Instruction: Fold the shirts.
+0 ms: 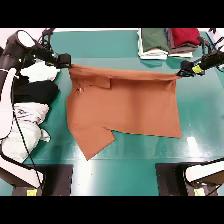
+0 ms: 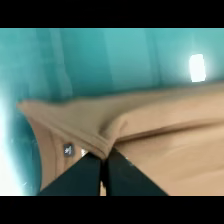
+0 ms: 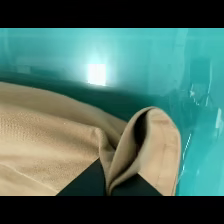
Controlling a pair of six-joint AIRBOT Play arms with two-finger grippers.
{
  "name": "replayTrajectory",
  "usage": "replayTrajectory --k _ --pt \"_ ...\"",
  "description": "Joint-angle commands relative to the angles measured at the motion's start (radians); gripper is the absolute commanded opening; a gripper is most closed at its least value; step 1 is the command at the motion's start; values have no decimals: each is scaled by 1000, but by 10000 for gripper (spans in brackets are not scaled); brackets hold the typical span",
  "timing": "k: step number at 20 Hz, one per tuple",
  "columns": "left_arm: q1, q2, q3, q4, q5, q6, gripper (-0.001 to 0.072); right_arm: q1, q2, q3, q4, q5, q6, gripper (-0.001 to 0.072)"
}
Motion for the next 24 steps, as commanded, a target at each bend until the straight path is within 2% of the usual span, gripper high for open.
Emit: replayTrajectory --k 1,4,5,6,7,12,14,16,19,22,24 --pt "3 -9 -84 0 -5 42 22 7 -6 -37 11 -7 -6 15" --pt "3 -9 -209 0 32 42 23 6 24 -163 12 -59 -6 21" --pt "3 -9 -239 0 44 40 88 6 28 -196 14 -76 -6 196" --pt "3 -9 -252 0 48 31 391 6 29 -214 16 -80 -6 416" --pt "3 -9 -252 2 44 12 534 6 29 -220 15 -75 -6 450" --pt "61 125 -288 43 -112 -16 533 -39 164 -279 13 -7 -55 450" --pt "58 246 -435 122 -110 -54 534 -75 273 -382 14 -3 -69 450" --pt "58 374 -642 129 -92 -66 534 -109 374 -485 14 -5 -83 450" --pt "58 542 -953 94 -40 -89 534 -150 477 -591 17 -5 -85 450" --pt "58 621 -1155 -18 14 -84 534 -163 526 -643 23 -10 -85 450" --pt "58 625 -1229 -132 56 -20 534 -162 528 -643 28 8 -85 450"
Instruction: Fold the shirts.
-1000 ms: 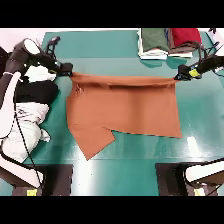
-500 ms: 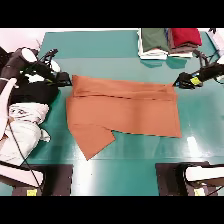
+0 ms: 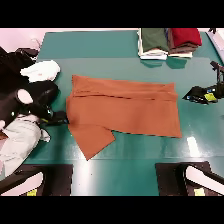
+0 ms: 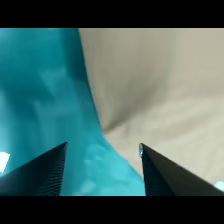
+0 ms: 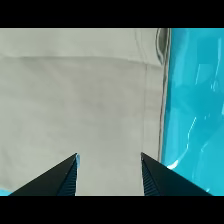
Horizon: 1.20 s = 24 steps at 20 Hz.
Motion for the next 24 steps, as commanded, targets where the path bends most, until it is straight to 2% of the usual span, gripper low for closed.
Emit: replayTrajectory --k 1,3,6,7,8,9,13,15,17,21,23,24 --pt "0 54 -185 -191 84 82 534 -11 35 -34 19 15 -2 450" --pt "-15 54 -218 -243 139 110 534 -10 35 -34 44 16 -2 450" --pt "-135 53 -220 -238 215 101 532 -10 35 -34 52 24 -2 450" --pt "-166 53 -220 -237 233 92 379 -12 35 -34 48 33 -2 449" --pt "-175 53 -219 -240 236 92 148 -22 35 -34 47 47 -11 449" --pt "-175 54 -210 -235 222 87 20 -39 35 -34 38 70 -17 450" --pt "-175 132 -159 -193 164 86 20 -144 47 -127 -137 147 -5 453" --pt "-175 187 -157 -193 165 84 20 -222 47 -259 -140 119 -6 542" --pt "-175 208 -157 -193 163 83 21 -281 16 -376 -115 101 -23 542" --pt "-175 209 -157 -193 164 66 21 -252 -43 -508 54 8 -77 518" --pt "-175 209 -157 -193 164 66 20 -184 -55 -521 95 -38 -87 471" --pt "-175 209 -157 -193 159 67 21 -149 -55 -513 101 -51 -88 372"
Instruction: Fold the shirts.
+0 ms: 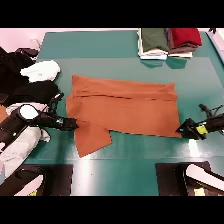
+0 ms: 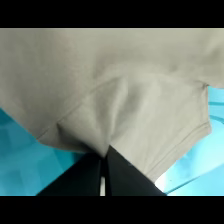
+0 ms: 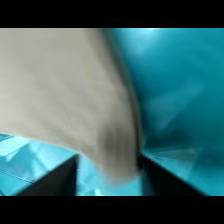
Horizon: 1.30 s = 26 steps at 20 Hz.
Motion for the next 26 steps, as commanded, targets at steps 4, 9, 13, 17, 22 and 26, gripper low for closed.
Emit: replayTrajectory --k 4,9,13,17,22,26 --pt "0 18 35 86 -135 -18 20 170 64 37 2 -54 -23 14" --pt "0 248 32 136 -325 -137 20 194 309 89 -182 103 5 15" --pt "0 304 36 140 -355 -150 20 195 433 87 -253 95 44 14" --pt "0 283 88 192 -88 -135 20 273 322 194 -233 38 49 14" --pt "0 40 232 264 107 -134 21 374 36 461 -232 -53 79 15" --pt "0 -220 394 264 166 -116 22 396 -170 639 -231 -49 103 15"
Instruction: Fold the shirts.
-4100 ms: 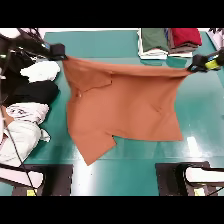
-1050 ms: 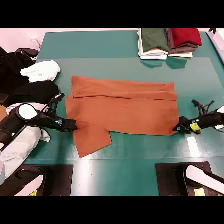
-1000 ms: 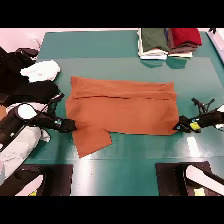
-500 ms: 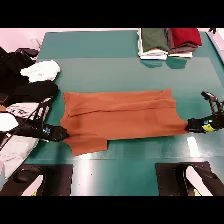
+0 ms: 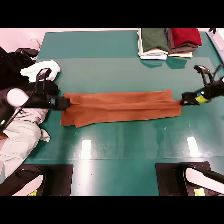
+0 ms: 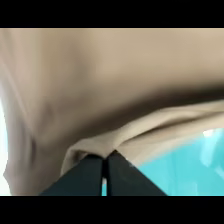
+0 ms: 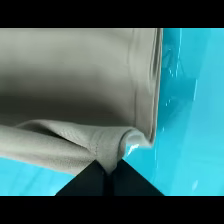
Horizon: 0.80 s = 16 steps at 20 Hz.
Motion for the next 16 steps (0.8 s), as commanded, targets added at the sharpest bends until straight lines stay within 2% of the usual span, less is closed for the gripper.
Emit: replayTrajectory --k 1,2,3,4,5,7,8,9,10,11,13,16 --pt "1 -211 135 12 81 12 22 21 -175 157 18 -2 19 15" --pt "1 -249 161 12 89 12 24 19 -209 187 51 3 18 49" --pt "1 -279 185 12 93 11 237 7 -241 218 88 1 18 300" --pt "1 -297 207 11 94 3 566 -7 -267 247 129 1 16 451" --pt "1 -300 226 12 92 -13 604 -26 -289 278 182 9 -9 455" --pt "1 -297 275 12 57 -11 602 -76 -301 304 259 33 -76 463" --pt "1 -297 297 12 31 -11 498 -106 -301 303 259 44 -93 520" --pt "1 -297 312 10 4 -10 293 -137 -301 290 256 57 -109 534" --pt "1 -297 313 -8 -3 -8 146 -172 -301 268 257 64 -114 539" --pt "-1 -299 313 -28 -4 -7 21 -212 -303 230 264 58 -114 610" --pt "-21 -301 313 -45 6 -8 22 -266 -334 163 282 62 -137 617" --pt "-103 -316 313 -45 24 -8 21 -297 -409 70 422 70 -195 617"
